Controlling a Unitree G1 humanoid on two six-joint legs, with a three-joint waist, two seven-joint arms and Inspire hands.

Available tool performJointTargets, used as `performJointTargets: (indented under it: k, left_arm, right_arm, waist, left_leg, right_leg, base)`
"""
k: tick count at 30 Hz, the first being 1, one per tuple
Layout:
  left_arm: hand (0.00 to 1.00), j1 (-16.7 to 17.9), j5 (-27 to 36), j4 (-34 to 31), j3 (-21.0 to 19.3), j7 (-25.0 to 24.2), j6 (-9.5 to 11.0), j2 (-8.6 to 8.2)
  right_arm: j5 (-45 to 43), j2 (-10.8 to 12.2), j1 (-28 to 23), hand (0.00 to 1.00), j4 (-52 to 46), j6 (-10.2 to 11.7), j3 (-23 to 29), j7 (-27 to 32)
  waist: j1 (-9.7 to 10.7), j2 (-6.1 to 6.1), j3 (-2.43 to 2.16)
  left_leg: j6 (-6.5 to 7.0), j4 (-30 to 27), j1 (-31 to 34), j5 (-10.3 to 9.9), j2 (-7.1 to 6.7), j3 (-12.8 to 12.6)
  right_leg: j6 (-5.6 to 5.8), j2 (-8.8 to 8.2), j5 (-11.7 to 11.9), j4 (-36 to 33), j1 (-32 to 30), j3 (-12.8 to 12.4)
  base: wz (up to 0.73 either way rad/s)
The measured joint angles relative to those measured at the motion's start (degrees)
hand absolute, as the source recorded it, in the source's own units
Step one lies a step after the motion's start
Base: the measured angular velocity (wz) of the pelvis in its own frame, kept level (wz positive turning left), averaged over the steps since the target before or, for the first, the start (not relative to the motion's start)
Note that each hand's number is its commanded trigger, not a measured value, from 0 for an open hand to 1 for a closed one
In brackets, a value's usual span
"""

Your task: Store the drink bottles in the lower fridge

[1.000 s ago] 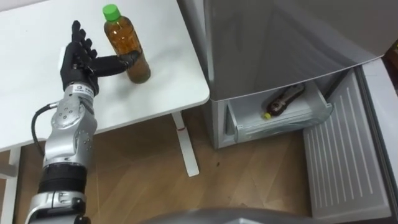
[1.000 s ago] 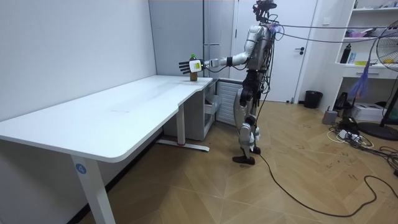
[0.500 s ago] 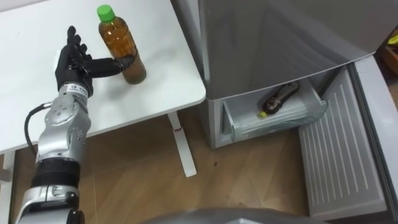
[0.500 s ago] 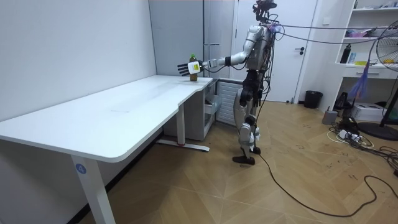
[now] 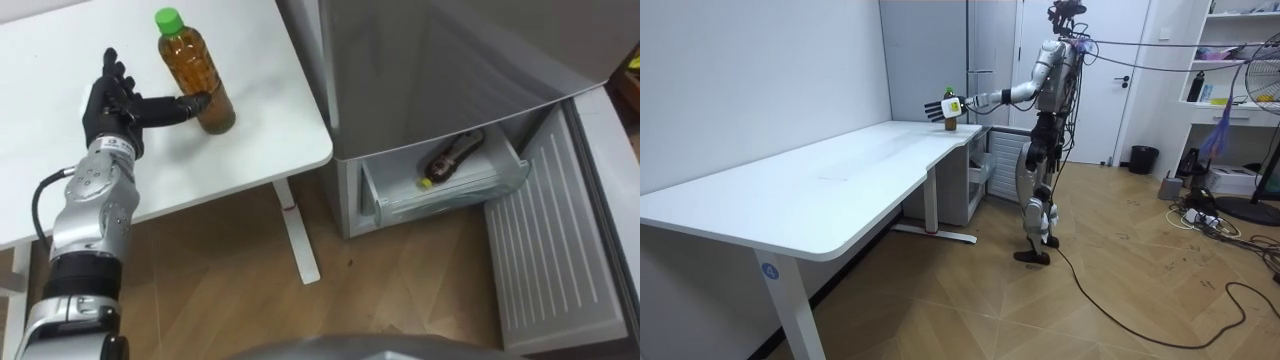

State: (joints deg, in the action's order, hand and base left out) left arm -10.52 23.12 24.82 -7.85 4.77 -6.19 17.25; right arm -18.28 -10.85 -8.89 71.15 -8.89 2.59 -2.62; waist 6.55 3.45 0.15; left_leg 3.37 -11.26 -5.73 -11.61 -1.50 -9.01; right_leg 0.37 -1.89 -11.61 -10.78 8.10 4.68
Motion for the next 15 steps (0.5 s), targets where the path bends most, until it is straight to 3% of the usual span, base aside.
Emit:
performJointTargets:
  k: [7, 15]
  left_arm:
    - [0.0, -1.0, 5.7, 0.0, 0.0, -0.2, -1.0, 0.18]
    - [0.0, -5.5, 8.7, 1.4, 0.0, -0.6, -2.3, 2.46]
  right_arm:
    - [0.0, -0.1, -0.1, 0.0, -0.2, 0.0, 2.1, 0.0]
    - [0.0, -0.2, -0.3, 0.0, -2.1, -0.7, 2.8, 1.2]
  waist:
    - [0.1, 0.46, -0.04]
    - [0.9, -0.05, 0.29]
  left_leg:
    - [0.0, 0.2, -0.4, 0.0, -0.01, -0.2]
    - [0.0, 0.7, -0.9, 0.0, -0.11, -0.4]
  right_leg:
    - [0.0, 0.06, 0.0, -0.1, 0.0, -0.7]
    - [0.0, 0.18, 0.0, 0.0, 0.0, -1.4]
  base:
    - [-0.03]
    - [-0.05]
